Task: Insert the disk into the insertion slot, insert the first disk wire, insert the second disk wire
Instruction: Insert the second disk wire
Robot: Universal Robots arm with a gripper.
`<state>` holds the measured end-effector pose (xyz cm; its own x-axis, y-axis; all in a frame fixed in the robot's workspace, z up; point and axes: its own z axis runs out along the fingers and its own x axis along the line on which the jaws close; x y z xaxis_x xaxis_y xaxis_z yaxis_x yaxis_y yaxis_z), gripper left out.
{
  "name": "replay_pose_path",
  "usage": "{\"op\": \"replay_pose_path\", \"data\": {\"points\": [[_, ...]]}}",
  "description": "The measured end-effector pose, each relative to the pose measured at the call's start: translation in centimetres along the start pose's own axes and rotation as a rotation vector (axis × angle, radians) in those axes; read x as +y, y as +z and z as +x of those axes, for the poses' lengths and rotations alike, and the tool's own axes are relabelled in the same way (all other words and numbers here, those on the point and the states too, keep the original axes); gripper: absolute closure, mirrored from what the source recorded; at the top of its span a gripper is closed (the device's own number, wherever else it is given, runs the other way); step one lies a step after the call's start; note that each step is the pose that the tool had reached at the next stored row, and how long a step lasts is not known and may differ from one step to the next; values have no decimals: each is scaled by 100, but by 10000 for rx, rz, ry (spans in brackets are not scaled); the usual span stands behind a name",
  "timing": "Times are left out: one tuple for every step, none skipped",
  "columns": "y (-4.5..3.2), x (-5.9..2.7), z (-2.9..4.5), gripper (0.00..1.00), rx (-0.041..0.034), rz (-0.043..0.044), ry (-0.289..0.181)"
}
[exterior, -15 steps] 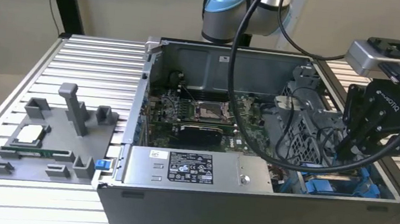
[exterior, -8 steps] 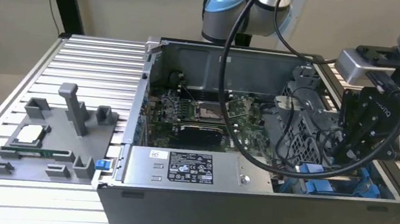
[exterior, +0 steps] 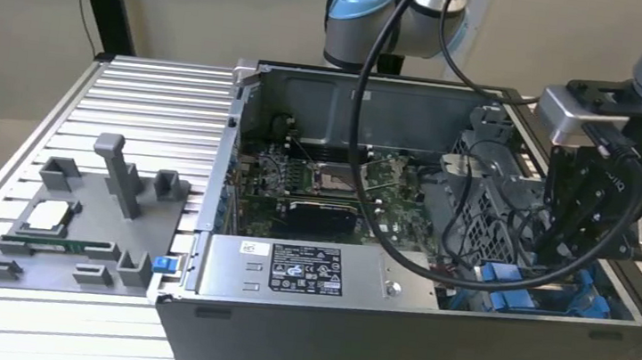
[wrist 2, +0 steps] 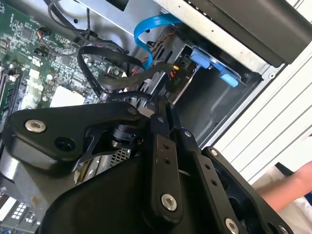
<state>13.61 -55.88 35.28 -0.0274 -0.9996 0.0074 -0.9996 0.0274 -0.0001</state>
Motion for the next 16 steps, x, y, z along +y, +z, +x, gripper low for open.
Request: {"op": "replay_pose_path", "data": {"points": [[3,0,2,100,-4,2,1],[6,0,4,100,-5,3,1],[7,0,7,100,-6,3,1],[9,0,11,100,-11,3,1],[12,-1,16,100,-18,2,2],[14,-1,20,100,-24,3,2],[16,-3,25,100,-31,2,2],[18,-4,28,100,-40,2,1],[20,-6,29,100,-48,2,2],[20,-8,29,100,-57,1,1],[23,-11,29,100,-69,1,1],[24,-13,30,100,-78,1,2],[25,-15,30,100,-84,2,2],[27,-18,31,100,-92,2,1],[29,-23,32,100,-99,1,0],[31,-27,33,100,-107,1,1]]}}
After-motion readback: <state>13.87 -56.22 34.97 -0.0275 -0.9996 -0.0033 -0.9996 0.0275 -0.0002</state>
